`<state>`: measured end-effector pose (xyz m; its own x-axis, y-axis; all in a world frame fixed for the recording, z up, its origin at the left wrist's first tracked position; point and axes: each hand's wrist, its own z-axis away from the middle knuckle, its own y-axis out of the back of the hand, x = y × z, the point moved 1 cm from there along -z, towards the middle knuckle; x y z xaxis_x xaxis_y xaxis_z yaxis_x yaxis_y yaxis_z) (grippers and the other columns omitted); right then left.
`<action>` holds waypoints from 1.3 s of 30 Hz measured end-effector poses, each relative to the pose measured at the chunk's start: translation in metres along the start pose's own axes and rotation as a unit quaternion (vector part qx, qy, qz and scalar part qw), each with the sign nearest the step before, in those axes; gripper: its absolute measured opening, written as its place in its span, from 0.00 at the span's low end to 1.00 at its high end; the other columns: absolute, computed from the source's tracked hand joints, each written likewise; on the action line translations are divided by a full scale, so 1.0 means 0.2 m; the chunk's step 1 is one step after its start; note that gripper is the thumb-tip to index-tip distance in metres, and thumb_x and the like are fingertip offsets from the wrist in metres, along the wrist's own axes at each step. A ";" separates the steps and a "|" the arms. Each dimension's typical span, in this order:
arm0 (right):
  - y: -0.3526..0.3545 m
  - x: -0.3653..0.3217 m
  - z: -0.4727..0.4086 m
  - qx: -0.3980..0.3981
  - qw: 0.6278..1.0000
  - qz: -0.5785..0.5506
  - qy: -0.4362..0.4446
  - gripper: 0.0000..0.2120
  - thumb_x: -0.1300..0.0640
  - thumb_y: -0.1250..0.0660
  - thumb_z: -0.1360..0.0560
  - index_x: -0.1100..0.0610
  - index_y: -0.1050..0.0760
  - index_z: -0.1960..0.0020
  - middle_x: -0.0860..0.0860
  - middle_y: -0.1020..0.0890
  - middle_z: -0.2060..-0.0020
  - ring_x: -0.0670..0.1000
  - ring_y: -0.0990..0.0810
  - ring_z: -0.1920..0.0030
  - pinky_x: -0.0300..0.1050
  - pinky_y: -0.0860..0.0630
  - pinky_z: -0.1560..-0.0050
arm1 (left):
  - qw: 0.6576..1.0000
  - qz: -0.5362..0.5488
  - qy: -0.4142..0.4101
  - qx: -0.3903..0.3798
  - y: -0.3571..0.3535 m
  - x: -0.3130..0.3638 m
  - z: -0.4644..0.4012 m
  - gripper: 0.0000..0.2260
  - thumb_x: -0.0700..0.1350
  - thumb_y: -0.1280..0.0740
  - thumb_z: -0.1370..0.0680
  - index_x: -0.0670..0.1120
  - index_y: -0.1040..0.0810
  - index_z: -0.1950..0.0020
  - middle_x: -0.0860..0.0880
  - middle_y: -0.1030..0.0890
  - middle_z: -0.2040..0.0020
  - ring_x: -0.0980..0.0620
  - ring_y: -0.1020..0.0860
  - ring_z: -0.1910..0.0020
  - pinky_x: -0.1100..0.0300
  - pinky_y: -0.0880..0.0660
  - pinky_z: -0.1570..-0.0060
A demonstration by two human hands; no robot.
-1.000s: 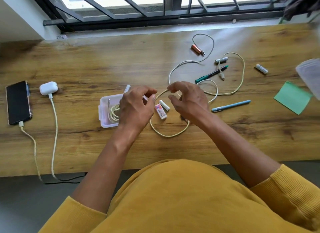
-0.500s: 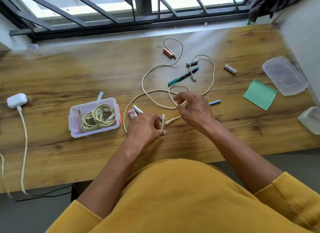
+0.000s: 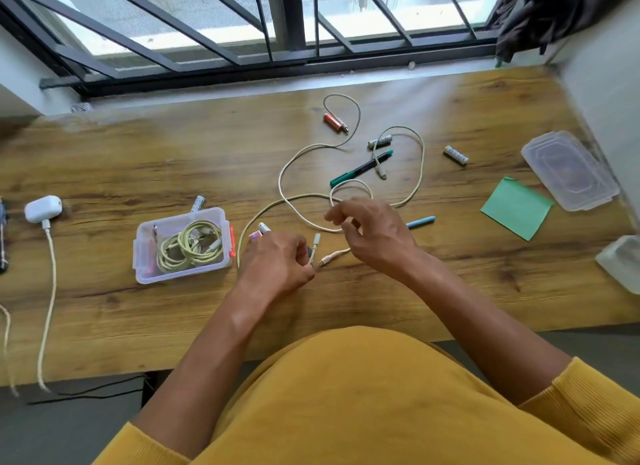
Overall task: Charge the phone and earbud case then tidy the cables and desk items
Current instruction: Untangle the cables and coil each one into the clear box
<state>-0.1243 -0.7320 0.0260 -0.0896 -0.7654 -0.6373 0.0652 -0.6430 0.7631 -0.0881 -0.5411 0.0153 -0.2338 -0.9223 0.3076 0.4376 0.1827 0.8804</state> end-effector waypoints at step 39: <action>0.40 -0.08 -0.19 -0.191 0.779 -0.597 -0.013 0.23 0.52 0.49 0.11 0.67 0.20 0.38 0.53 0.23 0.68 0.50 0.26 0.69 0.60 0.28 0.31 | 0.929 0.234 -0.215 0.188 0.42 0.11 -0.25 0.12 0.53 0.36 0.14 0.52 0.15 0.38 0.55 0.14 0.48 0.54 0.17 0.47 0.46 0.21 0.48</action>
<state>-0.0790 -0.7717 0.0933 -0.3325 0.3815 -0.8625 0.2107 -0.8614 -0.4622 -0.0138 -0.5636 0.0789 -0.4542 -0.5055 0.7336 0.2638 0.7102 0.6527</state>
